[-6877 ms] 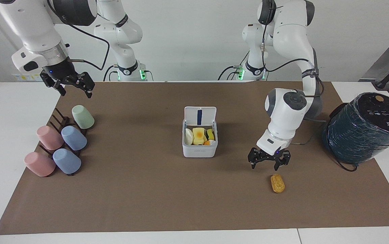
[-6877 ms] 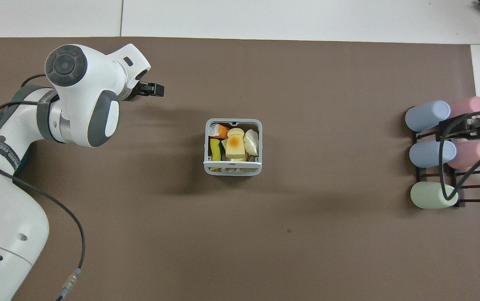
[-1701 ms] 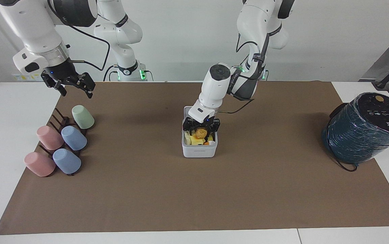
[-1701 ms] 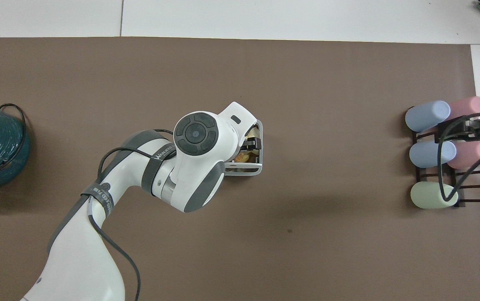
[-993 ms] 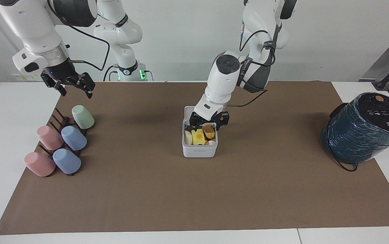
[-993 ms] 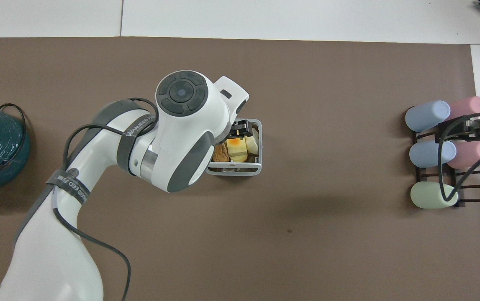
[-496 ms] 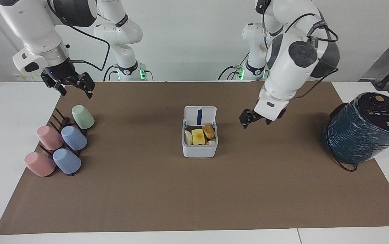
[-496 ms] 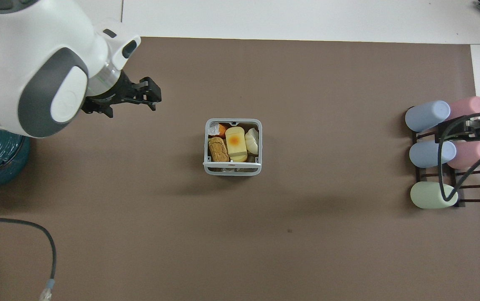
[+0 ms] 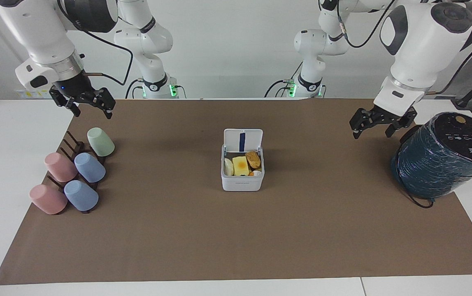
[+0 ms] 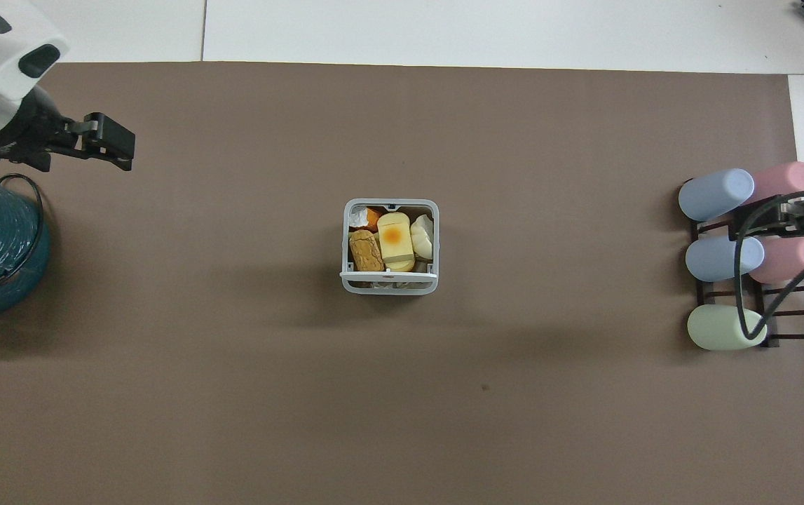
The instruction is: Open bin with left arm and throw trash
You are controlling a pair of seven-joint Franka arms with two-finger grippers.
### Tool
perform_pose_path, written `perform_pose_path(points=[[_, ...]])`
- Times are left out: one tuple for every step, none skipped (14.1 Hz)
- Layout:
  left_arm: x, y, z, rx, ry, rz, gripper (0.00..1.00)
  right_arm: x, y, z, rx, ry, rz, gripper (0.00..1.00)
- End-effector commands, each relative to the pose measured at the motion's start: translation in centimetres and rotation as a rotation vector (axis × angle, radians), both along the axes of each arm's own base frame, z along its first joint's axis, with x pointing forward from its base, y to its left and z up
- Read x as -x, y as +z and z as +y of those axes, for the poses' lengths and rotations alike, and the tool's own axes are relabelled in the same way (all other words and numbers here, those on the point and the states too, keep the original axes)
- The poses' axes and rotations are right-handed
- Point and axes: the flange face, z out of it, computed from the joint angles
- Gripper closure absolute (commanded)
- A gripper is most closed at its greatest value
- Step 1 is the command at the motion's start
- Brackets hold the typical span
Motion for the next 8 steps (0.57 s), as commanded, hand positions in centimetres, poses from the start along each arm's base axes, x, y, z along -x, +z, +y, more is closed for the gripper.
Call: perform_pose_path(points=[[0.34, 0.08, 1.08, -0.001, -0.026, -0.002, 0.0, 0.76, 0.17, -0.21, -0.014, 0.019, -0.005, 0.0], [0.25, 0.04, 0.83, 0.03, -0.016, -0.005, 0.0, 0.77, 0.17, -0.3, -0.014, 0.018, -0.005, 0.0], [0.29, 0.0, 0.73, 0.039, -0.017, -0.001, 0.0, 0.75, 0.18, -0.21, -0.014, 0.019, -0.006, 0.0], [0.44, 0.14, 0.77, 0.037, -0.016, 0.002, 0.0, 0.77, 0.17, -0.3, -0.014, 0.018, -0.005, 0.0], [0.41, 0.02, 0.76, 0.037, -0.016, 0.002, 0.0, 0.77, 0.17, -0.3, -0.014, 0.018, -0.005, 0.0], [0.36, -0.07, 0.62, 0.043, -0.018, 0.0, 0.0, 0.77, 0.17, -0.38, -0.014, 0.016, -0.005, 0.0], [0.33, -0.1, 0.48, 0.055, -0.018, -0.002, 0.0, 0.77, 0.17, -0.38, -0.014, 0.016, -0.005, 0.0], [0.35, -0.26, 0.33, 0.061, -0.018, -0.007, 0.0, 0.77, 0.17, -0.38, -0.014, 0.016, -0.005, 0.0]])
